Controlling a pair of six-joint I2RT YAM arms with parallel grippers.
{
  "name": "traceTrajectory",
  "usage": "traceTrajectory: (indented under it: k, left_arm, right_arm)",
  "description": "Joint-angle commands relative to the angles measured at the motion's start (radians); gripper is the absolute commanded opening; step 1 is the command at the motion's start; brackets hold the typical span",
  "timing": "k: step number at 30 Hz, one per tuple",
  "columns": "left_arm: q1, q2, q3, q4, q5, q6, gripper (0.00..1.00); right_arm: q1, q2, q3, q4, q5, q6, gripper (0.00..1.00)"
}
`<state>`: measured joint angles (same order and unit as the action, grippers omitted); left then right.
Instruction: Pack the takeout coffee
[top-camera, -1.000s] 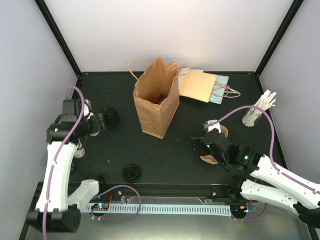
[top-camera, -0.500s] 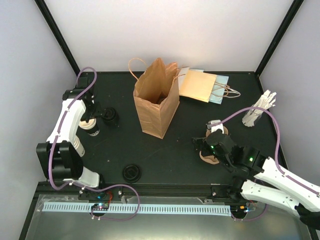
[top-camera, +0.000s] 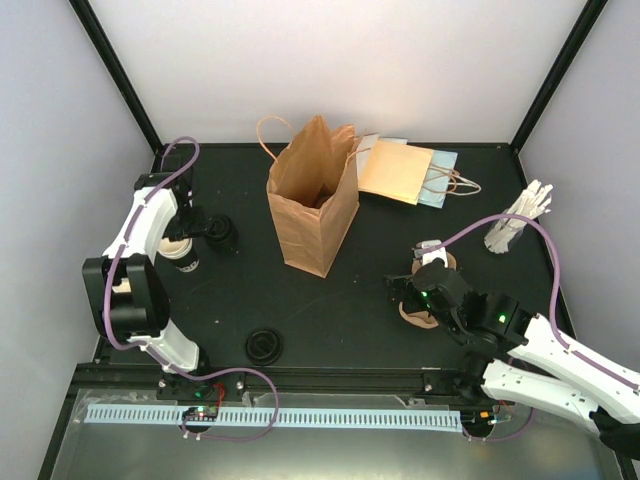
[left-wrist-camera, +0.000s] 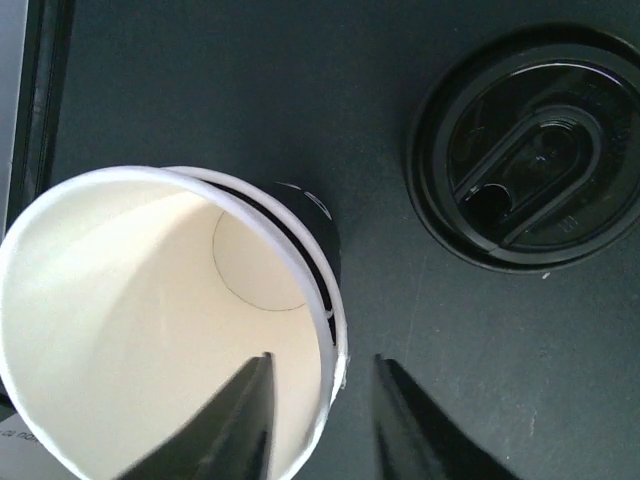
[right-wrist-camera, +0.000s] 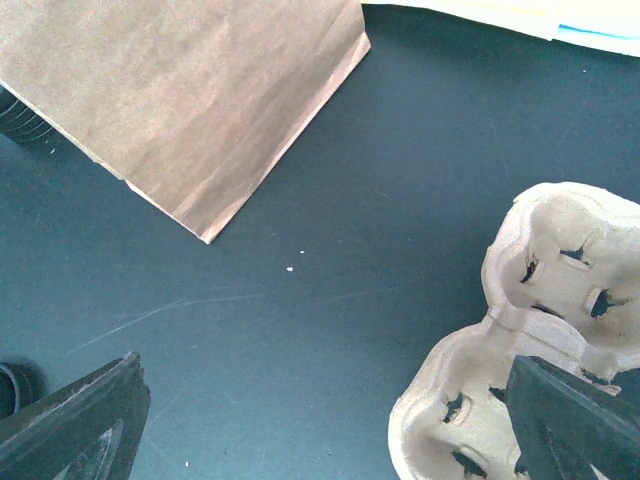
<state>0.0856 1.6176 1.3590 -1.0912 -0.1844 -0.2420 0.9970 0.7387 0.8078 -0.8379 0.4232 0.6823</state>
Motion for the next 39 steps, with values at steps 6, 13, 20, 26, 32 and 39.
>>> traceTrajectory:
  k: [6,13,20,26,32,39]
  left_arm:
    - [0.008,-0.020,0.033,-0.010,-0.070,-0.004,0.02]
    - [-0.008,-0.099,0.035,-0.054,-0.083,-0.027,0.02]
    - [-0.048,-0.181,0.028,-0.105,-0.088,-0.044,0.02]
    - [-0.099,-0.245,0.018,-0.134,-0.087,-0.073,0.01]
    - [-0.216,-0.296,0.032,-0.200,-0.100,-0.115,0.02]
    - [-0.403,-0.454,-0.042,-0.251,0.004,-0.180,0.02]
  right_arm:
    - [-0.005,-0.002,0.016,0.003,-0.001,-0.002,1.00]
    - [-0.004,0.002,0.015,0.010,-0.004,-0.002,1.00]
    - [-0.004,0.010,0.007,0.043,-0.030,-0.028,1.00]
    - [-0.005,-0.024,-0.032,0.119,-0.093,-0.102,1.00]
    - [-0.004,-0.081,-0.111,0.242,-0.182,-0.162,1.00]
    - [-0.004,-0.150,-0.200,0.373,-0.227,-0.283,1.00]
